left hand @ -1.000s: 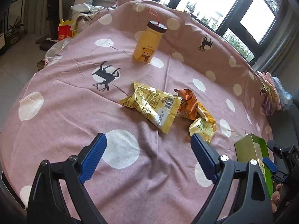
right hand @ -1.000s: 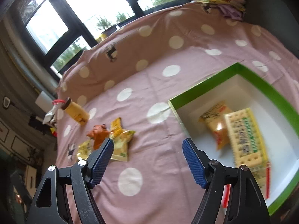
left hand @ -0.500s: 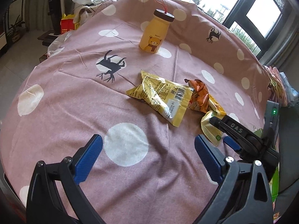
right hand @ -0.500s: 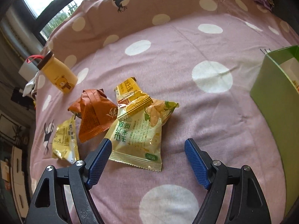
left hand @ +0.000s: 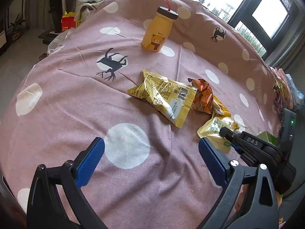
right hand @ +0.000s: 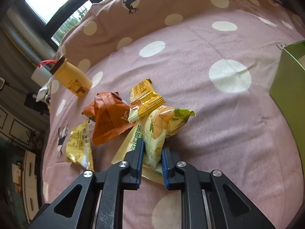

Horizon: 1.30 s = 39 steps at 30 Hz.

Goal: Organize snacks
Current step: 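Grasp the yellow-green cake packet with the right tool, then carry the cake packet with the right tool and lower into the box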

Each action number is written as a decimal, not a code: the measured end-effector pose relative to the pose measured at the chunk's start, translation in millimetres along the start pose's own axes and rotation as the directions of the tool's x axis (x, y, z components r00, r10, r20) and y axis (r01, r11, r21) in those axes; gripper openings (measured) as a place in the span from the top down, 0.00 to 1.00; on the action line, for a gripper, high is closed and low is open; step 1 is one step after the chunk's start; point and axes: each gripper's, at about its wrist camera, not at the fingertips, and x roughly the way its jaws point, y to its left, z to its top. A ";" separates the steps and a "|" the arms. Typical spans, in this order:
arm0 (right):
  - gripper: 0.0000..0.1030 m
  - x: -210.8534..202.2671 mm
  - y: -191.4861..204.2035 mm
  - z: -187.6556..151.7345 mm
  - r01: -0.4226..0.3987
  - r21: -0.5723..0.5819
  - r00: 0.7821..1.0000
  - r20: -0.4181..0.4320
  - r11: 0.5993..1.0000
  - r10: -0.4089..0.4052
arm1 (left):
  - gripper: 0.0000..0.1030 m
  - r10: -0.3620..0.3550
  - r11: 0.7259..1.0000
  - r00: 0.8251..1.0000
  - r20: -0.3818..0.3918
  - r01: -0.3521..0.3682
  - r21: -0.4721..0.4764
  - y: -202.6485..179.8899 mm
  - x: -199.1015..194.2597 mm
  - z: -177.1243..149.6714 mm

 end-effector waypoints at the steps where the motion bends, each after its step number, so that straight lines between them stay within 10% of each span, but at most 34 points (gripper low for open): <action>1: 0.89 -2.0 2.6 -1.8 -0.009 -0.012 1.000 -0.014 1.000 0.009 | 0.03 -0.003 1.000 1.000 -0.003 0.003 0.000 -0.4 0.2 -0.1; 11: 0.91 -31.0 15.3 -22.1 -0.089 -0.201 0.978 -0.204 0.975 0.048 | 0.04 -0.077 0.996 0.995 -0.070 0.080 0.033 -14.1 11.6 -6.2; 17: 0.90 -29.9 -12.6 -11.8 0.001 -0.072 0.980 -0.198 0.997 -0.015 | 0.05 -0.120 0.987 0.987 -0.111 0.131 0.095 -41.1 22.3 -15.2; 22: 0.62 -28.9 -27.3 -7.5 -0.045 0.031 0.980 -0.194 0.999 0.050 | 0.09 -0.124 0.971 0.983 -0.133 0.148 0.186 -65.7 33.0 -25.4; 26: 0.61 -19.1 -25.0 -9.3 -0.078 0.051 0.973 -0.212 0.996 0.087 | 0.11 -0.112 0.966 0.979 -0.172 0.148 0.213 -75.8 47.2 -32.3; 39: 0.64 7.1 -16.9 -18.5 -0.116 0.055 0.959 -0.254 0.992 0.126 | 0.59 -0.175 0.951 0.951 -0.253 0.230 0.207 -91.8 62.6 -42.8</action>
